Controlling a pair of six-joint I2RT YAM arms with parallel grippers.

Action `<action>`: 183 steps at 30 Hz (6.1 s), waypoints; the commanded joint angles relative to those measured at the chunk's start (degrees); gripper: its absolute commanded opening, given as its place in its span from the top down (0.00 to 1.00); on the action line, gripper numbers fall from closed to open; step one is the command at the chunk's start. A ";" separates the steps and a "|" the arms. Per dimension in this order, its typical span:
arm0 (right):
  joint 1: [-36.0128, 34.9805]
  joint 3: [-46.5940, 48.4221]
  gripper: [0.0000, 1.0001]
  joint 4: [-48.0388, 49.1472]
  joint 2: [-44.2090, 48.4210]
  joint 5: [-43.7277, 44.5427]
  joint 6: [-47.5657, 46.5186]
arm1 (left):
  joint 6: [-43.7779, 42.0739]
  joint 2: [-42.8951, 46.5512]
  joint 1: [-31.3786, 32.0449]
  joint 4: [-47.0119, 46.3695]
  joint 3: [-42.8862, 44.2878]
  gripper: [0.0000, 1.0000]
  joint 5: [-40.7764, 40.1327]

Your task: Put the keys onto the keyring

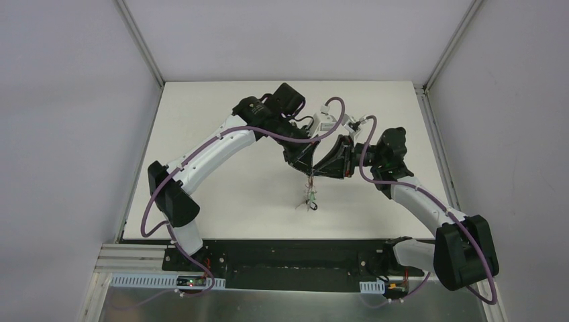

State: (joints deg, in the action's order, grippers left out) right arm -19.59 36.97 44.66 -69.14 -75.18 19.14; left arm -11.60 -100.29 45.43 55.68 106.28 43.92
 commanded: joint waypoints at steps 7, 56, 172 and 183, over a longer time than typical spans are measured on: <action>-1.00 3.04 0.81 -0.98 1.27 -1.33 -2.88 | -1.01 -0.25 0.45 0.47 2.77 1.00 2.87; 2.89 2.61 1.00 16.44 -1.78 4.90 17.84 | -20.79 12.51 1.62 -17.71 -14.54 0.76 -7.04; 2.49 4.95 0.93 -7.49 1.81 -1.50 -5.87 | 7.33 8.51 0.36 -17.60 -8.08 1.00 -2.09; 2.54 5.57 0.94 -9.93 1.97 -1.83 -7.87 | 3.73 9.40 0.29 -15.84 -8.60 1.00 -2.86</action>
State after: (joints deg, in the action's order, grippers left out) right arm -16.82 40.29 36.88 -68.47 -74.87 13.89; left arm -5.61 -94.89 45.43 40.91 96.90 41.04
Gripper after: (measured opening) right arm 0.064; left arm 0.019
